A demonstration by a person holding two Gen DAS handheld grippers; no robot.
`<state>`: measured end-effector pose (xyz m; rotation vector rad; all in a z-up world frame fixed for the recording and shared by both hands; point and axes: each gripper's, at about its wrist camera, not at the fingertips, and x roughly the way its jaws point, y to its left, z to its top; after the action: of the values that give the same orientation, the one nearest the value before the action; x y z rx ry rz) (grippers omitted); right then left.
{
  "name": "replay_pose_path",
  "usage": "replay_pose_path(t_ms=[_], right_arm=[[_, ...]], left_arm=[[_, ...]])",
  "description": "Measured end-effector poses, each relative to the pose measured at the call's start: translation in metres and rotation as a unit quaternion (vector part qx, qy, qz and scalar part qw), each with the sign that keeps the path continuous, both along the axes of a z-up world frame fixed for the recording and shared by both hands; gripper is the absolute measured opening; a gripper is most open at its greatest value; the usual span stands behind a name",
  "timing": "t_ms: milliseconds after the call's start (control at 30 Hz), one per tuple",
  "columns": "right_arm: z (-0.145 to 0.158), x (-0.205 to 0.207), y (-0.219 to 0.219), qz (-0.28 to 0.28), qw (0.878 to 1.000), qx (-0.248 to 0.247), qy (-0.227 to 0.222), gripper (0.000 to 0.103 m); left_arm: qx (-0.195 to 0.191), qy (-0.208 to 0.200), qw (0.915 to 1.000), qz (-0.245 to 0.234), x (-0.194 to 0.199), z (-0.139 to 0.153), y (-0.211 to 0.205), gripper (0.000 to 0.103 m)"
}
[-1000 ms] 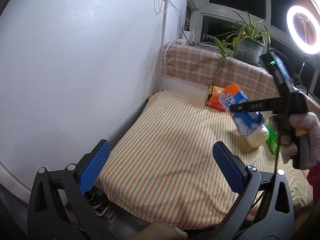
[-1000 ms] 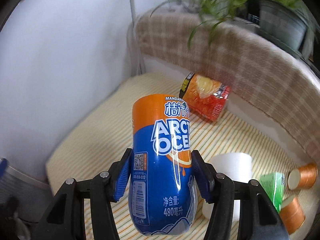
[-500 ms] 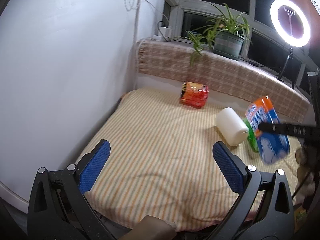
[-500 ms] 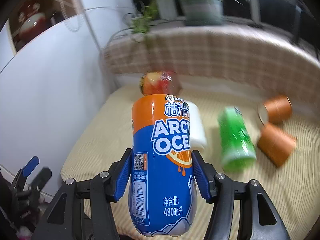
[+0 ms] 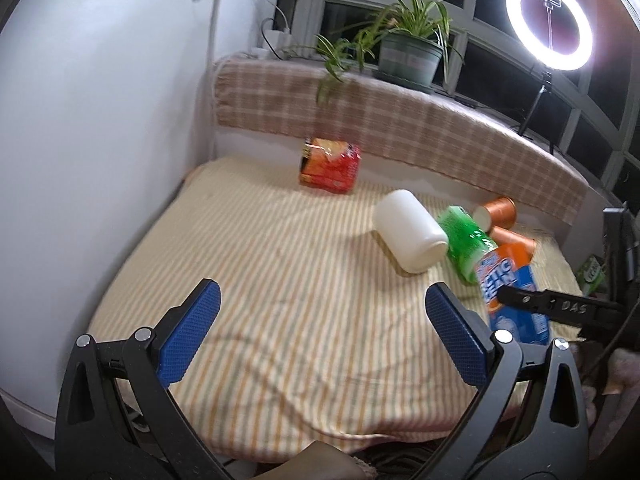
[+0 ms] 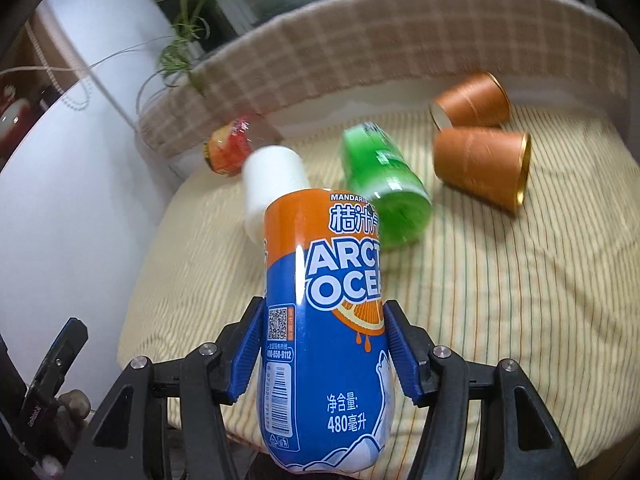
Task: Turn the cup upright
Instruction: 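Lift the held cup with the right tool and carry it toward the left tool, then lower the cup onto the bedspread and open the right tool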
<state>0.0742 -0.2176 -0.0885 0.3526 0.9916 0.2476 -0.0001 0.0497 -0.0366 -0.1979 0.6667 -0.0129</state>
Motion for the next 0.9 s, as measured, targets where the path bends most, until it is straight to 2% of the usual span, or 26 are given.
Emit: replay_pose_path(t_ms=[200,567,600,633,733,900], right_arm=[[-0.022,0.006,-0.012,-0.025,0.999,0.016,0.024,0.061],[-0.036,0.017,-0.017,-0.036,0.998,0.023,0.047,0.065],[-0.035,0.017,-0.017,-0.034,0.998,0.023,0.047,0.067],[-0.035,0.018,-0.016,-0.031,0.998,0.023,0.048,0.073],[-0.028,0.014,-0.017,-0.027,0.999,0.018,0.036,0.083],[-0.006,-0.005,-0.03,-0.02,1.0,0.007,-0.003,0.085]], left_arm=[[-0.017,0.017,0.9996,-0.017,0.007,-0.004,-0.007,0.103],[-0.033,0.043,0.9977,-0.04,0.017,-0.012,-0.015,0.103],[-0.033,0.046,0.9975,-0.042,0.018,-0.012,-0.016,0.103],[-0.033,0.048,0.9973,-0.044,0.019,-0.012,-0.017,0.103],[-0.041,0.054,0.9961,-0.057,0.024,-0.012,-0.02,0.103],[-0.063,0.073,0.9921,-0.081,0.036,-0.013,-0.029,0.103]])
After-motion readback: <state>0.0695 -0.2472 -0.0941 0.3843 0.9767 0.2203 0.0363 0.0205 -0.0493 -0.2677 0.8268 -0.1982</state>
